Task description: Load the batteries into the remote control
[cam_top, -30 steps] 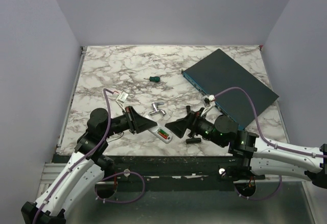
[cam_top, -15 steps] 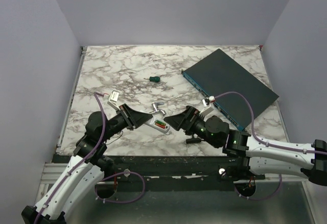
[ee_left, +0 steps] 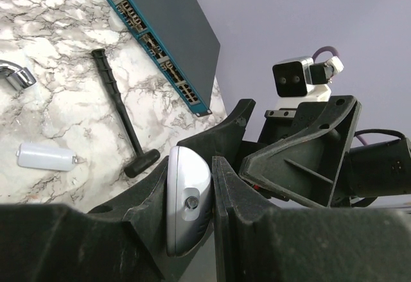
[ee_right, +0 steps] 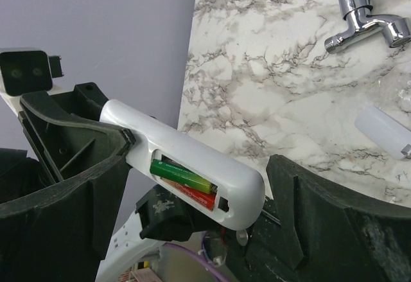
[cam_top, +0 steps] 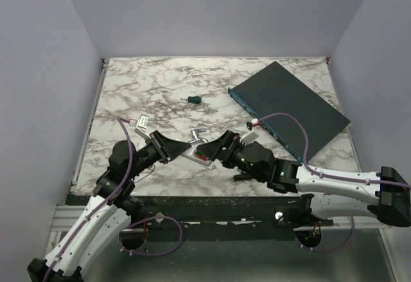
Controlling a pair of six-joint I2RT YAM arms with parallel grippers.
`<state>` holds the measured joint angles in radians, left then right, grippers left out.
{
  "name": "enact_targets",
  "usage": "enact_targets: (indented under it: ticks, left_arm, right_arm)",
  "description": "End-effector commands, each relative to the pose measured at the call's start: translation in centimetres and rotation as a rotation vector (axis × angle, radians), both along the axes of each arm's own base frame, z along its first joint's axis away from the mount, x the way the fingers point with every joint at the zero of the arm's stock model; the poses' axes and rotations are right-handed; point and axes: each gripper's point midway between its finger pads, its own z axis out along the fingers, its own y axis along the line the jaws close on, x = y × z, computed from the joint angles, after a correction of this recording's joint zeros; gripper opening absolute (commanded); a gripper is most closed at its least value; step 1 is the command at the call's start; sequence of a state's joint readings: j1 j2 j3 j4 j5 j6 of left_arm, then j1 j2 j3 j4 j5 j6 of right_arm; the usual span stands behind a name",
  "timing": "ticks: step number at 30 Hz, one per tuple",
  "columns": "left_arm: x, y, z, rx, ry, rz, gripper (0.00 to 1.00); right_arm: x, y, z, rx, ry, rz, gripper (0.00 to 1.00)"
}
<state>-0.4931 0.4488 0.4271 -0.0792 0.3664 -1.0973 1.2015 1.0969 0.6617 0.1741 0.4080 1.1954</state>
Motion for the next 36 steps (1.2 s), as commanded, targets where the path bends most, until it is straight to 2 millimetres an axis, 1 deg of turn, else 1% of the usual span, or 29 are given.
enact_targets:
  ticks: [1, 2, 7, 12, 21, 32, 36]
  left_arm:
    - [0.3, 0.2, 0.3, -0.012, -0.014, 0.022, 0.0]
    - [0.3, 0.2, 0.3, -0.012, -0.015, 0.022, 0.0]
    - [0.4, 0.3, 0.1, -0.004, -0.02, 0.026, 0.0]
    - [0.3, 0.4, 0.2, -0.002, -0.026, 0.031, 0.0]
    - [0.2, 0.7, 0.4, 0.003, -0.03, 0.041, 0.0]
    - [0.3, 0.9, 0.6, -0.009, -0.025, 0.059, 0.0]
    - [0.3, 0.9, 0.6, -0.009, -0.026, 0.059, 0.0]
  right_arm:
    - [0.3, 0.6, 1.4, 0.043, 0.0, -0.013, 1.0]
    - [0.4, 0.7, 1.5, 0.042, 0.0, -0.013, 1.0]
    - [0.2, 1.5, 0.6, 0.009, 0.019, 0.009, 1.0]
    - [0.0, 2.5, 0.1, 0.016, 0.035, 0.038, 1.0]
    - [0.0, 2.3, 0.4, 0.045, 0.026, 0.035, 1.0]
    - [-0.4, 1.8, 0.4, 0.066, 0.024, 0.041, 0.88]
    - [-0.4, 1.8, 0.3, 0.066, 0.024, 0.046, 0.85]
